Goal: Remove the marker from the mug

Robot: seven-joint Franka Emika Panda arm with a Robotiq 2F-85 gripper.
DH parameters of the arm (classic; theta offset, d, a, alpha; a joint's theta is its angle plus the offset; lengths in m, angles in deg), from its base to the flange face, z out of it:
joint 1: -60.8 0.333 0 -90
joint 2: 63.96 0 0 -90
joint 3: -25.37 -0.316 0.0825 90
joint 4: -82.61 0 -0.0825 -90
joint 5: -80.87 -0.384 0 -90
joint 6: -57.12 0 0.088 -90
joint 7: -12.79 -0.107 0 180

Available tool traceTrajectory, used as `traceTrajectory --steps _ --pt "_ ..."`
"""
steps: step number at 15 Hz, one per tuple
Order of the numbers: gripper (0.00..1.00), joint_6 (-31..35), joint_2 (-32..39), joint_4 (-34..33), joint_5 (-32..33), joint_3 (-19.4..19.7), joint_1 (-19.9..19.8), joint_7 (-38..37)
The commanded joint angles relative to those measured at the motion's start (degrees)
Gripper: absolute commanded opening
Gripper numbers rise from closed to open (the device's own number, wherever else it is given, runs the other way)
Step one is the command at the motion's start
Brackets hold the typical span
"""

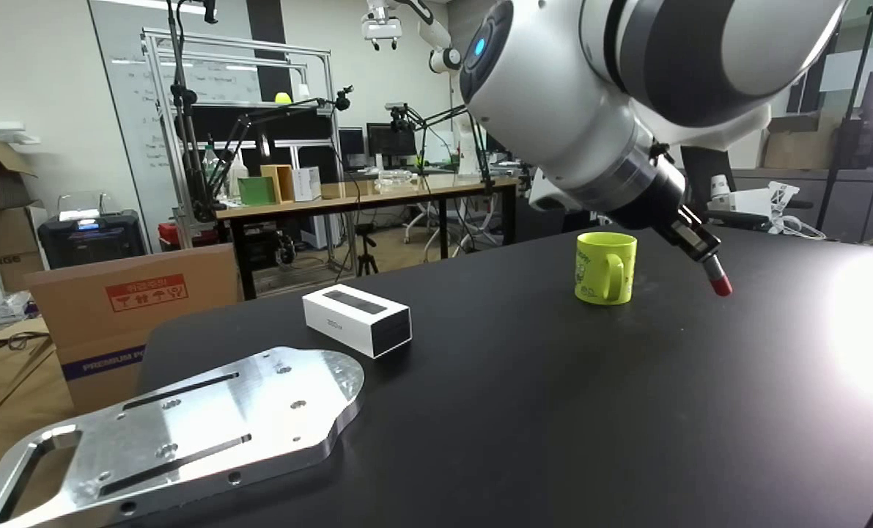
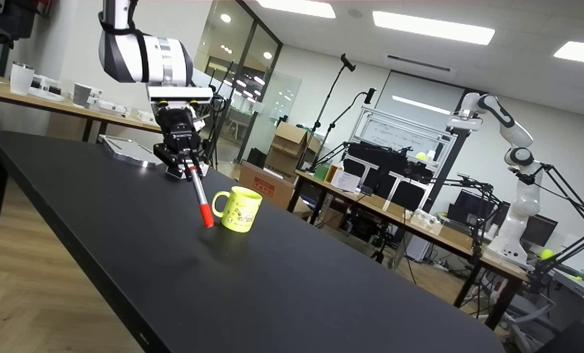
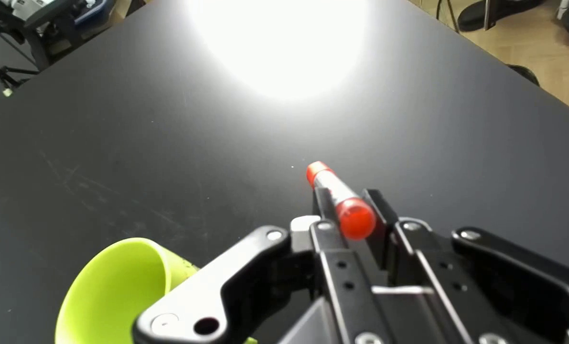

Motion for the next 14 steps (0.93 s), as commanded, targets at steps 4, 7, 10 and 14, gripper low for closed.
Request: traceTrajectory --steps 4,7,10,14 --pt "0.05 -3.18 8.84 -6.59 0.15 1.16 -0.31 1.75" --pt "0.05 -3.29 11.17 -7.91 0.53 1.36 -0.65 2.14" --pt "0.05 -2.08 12.89 -9.04 0.63 1.29 -0.92 2.02" --pt "0.05 -0.96 14.46 -10.02 0.29 1.18 -1.16 2.35"
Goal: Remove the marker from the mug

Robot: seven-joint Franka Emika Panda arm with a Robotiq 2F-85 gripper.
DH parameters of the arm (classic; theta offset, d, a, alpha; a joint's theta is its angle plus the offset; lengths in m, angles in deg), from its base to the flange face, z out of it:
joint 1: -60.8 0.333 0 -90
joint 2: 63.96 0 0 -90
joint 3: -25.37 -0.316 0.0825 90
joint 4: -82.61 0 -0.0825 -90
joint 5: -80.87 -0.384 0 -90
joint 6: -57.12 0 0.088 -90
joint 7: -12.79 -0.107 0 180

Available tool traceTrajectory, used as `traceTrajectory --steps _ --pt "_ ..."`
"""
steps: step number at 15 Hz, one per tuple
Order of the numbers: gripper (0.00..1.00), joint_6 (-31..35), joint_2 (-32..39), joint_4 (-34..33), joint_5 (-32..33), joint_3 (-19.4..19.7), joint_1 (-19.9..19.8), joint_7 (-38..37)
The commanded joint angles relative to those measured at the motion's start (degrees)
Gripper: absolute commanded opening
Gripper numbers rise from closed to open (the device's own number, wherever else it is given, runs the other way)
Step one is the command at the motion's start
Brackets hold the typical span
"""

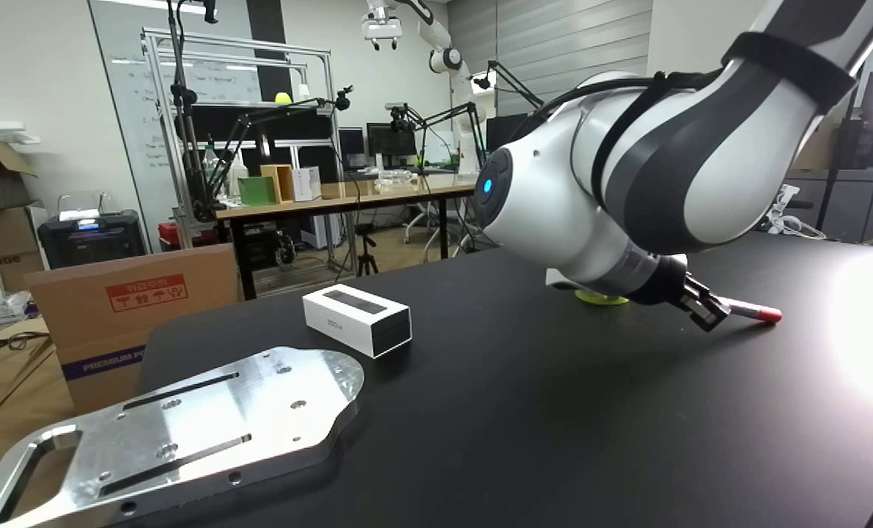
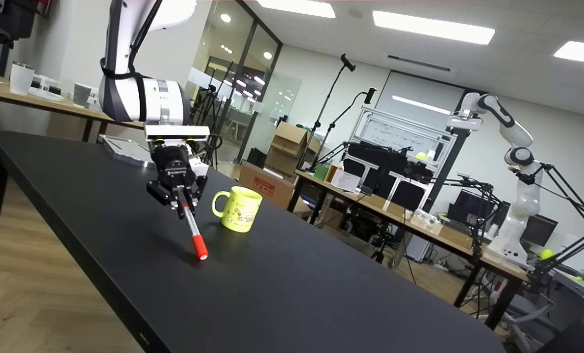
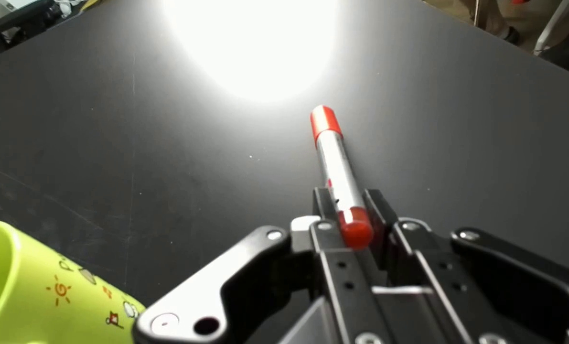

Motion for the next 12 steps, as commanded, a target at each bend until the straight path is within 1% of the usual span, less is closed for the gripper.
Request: traceTrajectory --steps 1,12 --pt "0.05 0.79 2.31 -2.71 -0.12 -0.30 -0.70 0.99" --pt "0.05 1.34 3.55 -4.07 -0.64 -0.45 -0.98 3.13"
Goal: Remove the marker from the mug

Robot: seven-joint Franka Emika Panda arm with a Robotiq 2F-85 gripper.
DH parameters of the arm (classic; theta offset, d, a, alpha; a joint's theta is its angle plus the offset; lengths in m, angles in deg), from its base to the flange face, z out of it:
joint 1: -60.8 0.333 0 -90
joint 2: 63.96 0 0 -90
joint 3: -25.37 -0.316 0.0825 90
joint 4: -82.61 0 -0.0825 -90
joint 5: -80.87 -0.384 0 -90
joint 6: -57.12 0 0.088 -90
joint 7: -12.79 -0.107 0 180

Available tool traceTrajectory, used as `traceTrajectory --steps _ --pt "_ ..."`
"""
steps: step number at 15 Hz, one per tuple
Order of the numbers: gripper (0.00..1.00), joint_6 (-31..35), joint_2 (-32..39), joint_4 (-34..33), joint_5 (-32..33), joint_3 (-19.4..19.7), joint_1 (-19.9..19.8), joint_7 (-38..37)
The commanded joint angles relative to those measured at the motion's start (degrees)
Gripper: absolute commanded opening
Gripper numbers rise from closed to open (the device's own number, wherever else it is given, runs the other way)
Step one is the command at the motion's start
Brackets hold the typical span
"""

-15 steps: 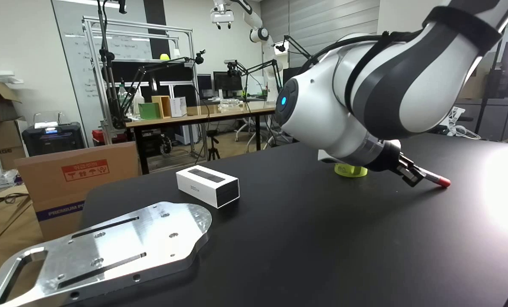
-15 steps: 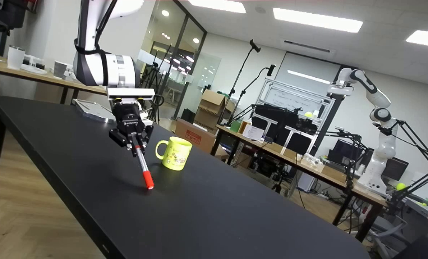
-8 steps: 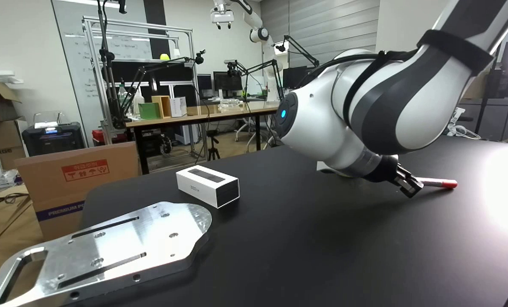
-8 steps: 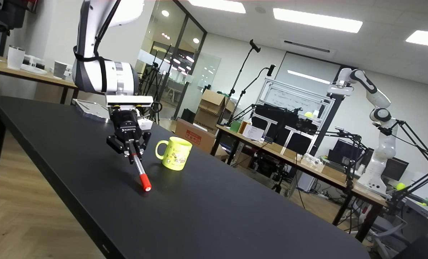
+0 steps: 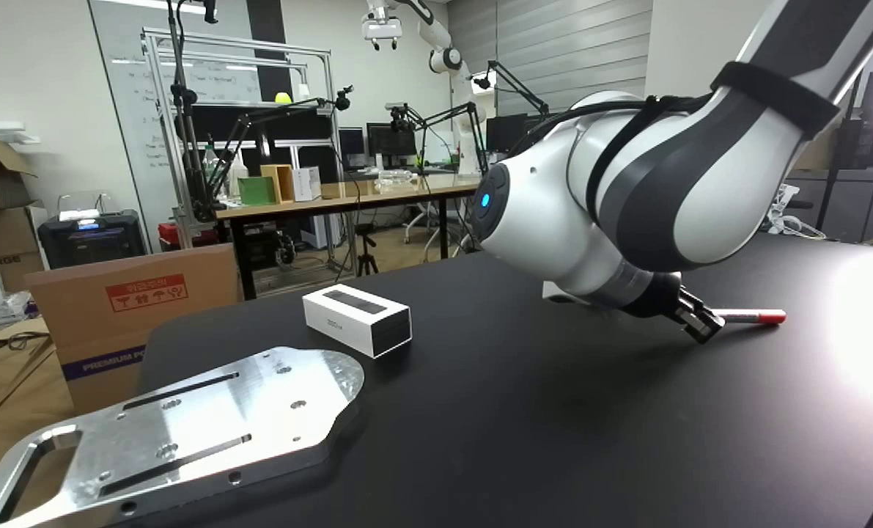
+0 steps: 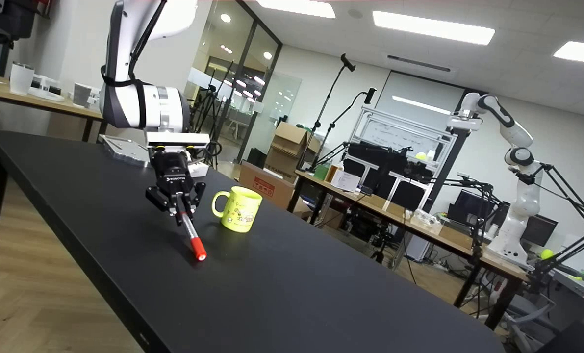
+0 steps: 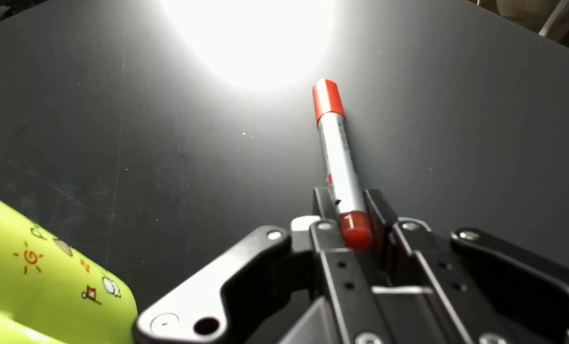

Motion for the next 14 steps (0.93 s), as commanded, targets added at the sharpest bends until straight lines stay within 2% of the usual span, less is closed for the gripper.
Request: traceTrajectory --steps 1,7,8,9,13,14 --pt "0.05 0.52 1.27 -2.00 -0.55 -0.45 -0.82 1.17" --pt "0.05 0.72 1.44 -2.29 -1.12 -0.44 -0.94 1.49" --pt "0.45 0.89 1.45 -2.30 -1.29 -0.50 -1.02 1.36" --pt "0.46 1.46 1.43 -2.22 -1.18 -0.49 -1.09 1.28" --pt "0.71 4.11 1.28 -1.99 -0.66 -0.26 -1.40 0.40" --pt "0.77 2.85 -2.69 0.38 -1.44 -1.09 -1.14 0.66"
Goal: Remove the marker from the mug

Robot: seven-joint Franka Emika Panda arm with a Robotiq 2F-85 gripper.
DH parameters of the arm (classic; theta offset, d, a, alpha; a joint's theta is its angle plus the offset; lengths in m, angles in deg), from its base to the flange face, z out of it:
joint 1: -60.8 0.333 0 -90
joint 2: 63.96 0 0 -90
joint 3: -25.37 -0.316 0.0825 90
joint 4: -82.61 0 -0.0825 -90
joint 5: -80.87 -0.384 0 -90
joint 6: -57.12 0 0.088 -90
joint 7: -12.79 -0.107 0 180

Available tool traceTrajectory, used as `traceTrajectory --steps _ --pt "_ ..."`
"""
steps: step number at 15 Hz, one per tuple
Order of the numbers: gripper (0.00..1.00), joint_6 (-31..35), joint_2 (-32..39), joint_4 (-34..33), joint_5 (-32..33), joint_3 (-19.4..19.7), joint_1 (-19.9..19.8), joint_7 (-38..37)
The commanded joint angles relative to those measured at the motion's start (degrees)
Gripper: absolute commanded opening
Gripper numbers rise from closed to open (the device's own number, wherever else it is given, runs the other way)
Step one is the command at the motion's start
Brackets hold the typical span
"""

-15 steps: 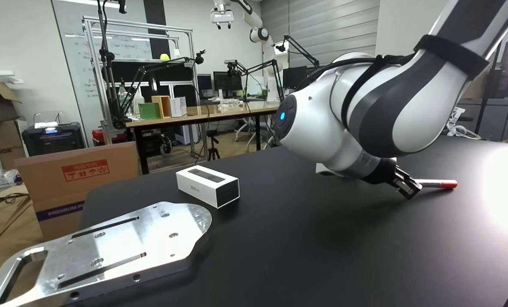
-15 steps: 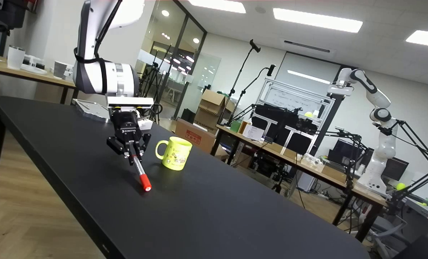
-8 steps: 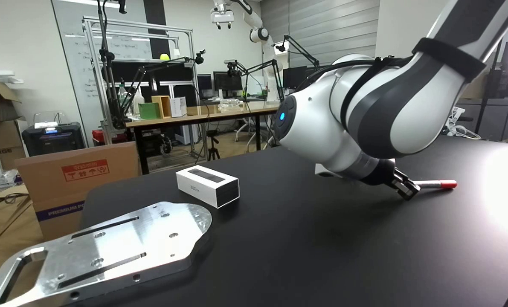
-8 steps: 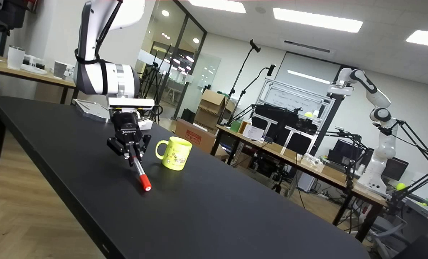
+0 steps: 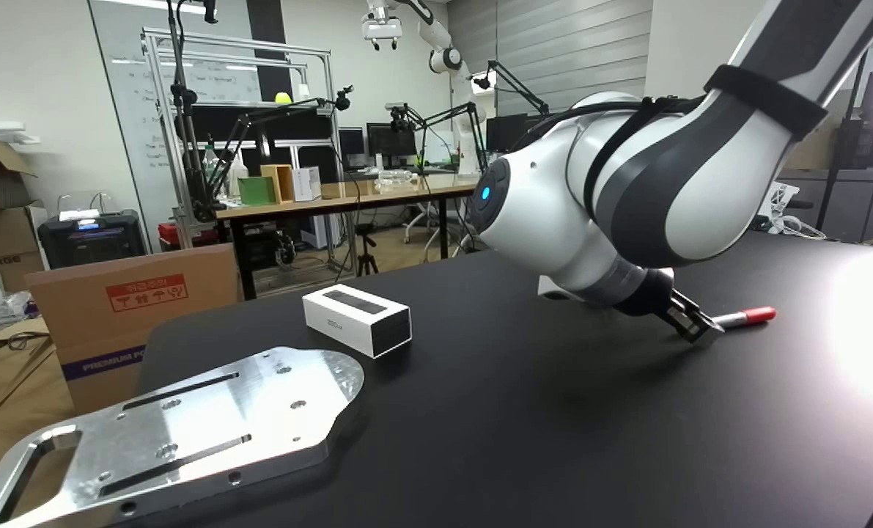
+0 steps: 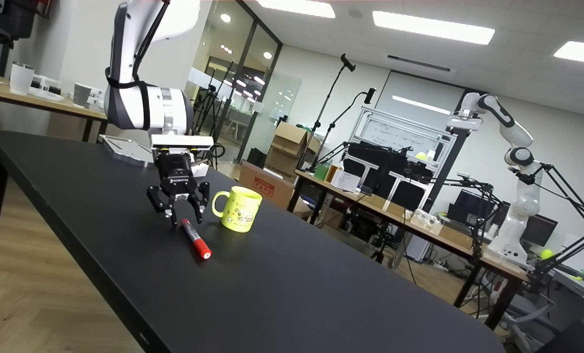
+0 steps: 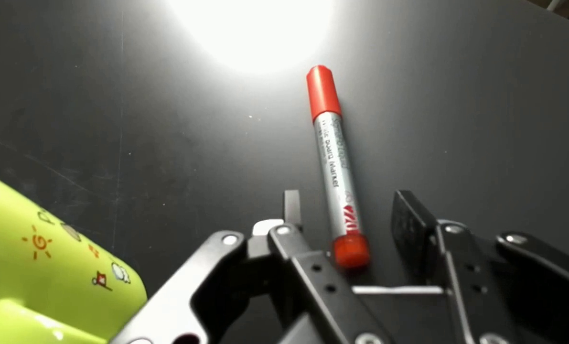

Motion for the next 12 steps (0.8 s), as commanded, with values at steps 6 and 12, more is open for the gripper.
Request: traceTrajectory --steps 6,12 --pt "1.00 2.94 -14.11 8.74 -3.20 -3.76 -0.85 -0.69" --pt "1.00 2.43 -16.40 8.34 -3.84 -3.80 0.36 0.21"
